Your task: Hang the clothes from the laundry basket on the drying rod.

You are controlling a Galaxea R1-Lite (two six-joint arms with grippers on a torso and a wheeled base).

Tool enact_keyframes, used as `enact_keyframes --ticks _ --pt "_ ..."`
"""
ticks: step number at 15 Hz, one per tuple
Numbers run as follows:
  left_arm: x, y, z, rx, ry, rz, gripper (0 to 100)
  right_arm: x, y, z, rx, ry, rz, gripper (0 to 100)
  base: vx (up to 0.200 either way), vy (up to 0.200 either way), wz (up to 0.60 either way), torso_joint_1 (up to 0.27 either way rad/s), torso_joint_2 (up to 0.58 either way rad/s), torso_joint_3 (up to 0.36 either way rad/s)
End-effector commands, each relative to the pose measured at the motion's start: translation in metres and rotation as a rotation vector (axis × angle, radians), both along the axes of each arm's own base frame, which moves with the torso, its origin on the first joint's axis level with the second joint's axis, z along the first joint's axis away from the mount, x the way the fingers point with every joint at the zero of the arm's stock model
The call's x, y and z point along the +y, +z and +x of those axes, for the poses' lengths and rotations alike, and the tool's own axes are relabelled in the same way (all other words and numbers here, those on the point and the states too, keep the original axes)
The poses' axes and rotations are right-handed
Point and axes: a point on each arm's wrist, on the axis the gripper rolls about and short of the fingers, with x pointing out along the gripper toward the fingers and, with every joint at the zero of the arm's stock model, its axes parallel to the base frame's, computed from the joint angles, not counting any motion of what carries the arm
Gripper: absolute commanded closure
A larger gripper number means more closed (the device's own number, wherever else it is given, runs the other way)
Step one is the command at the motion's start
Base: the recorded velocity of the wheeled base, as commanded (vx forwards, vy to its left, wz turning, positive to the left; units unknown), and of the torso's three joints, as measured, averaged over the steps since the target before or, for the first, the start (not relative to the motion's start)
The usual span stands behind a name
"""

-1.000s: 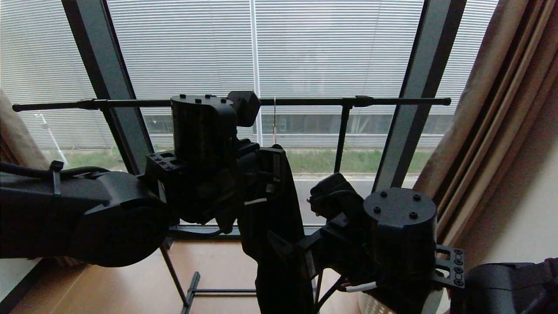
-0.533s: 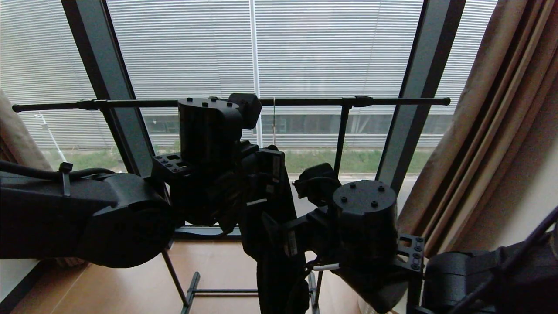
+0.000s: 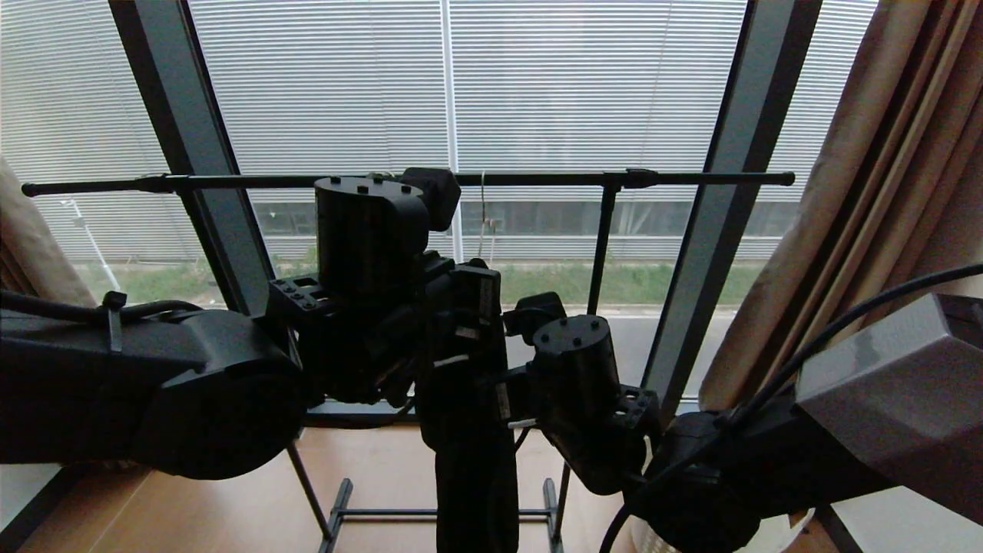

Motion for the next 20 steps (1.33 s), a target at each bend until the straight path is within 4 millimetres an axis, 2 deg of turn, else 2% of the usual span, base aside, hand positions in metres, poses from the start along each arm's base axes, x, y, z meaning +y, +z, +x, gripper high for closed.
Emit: enact_keyframes --ticks 1,4,8,13,20 --pt "0.003 0.002 0.000 -0.003 0.009 -0.003 100 -0.001 -0.014 0.007 0.019 -0.024 -0.026 0 0.000 0.000 0.00 0.000 0.00 0.000" --pt "0.007 0.001 0.003 -0.001 0.023 -0.002 100 -0.018 -0.017 0.010 0.032 -0.068 -0.047 0 0.000 0.000 0.00 0.000 0.00 0.000" --pt "0.010 0.001 0.005 -0.002 0.034 -0.003 100 -0.036 -0.010 -0.004 0.043 -0.075 -0.059 0 0.000 0.000 0.00 0.000 0.00 0.000" --pt "0.013 0.003 0.008 -0.005 0.046 -0.006 100 -0.051 -0.025 -0.010 0.077 -0.092 -0.090 0 0.000 0.000 0.00 0.000 0.00 0.000" --pt "0.014 0.003 0.007 -0.006 0.046 -0.007 100 -0.054 -0.028 -0.011 0.073 -0.087 -0.083 0 0.000 0.000 0.00 0.000 0.00 0.000"
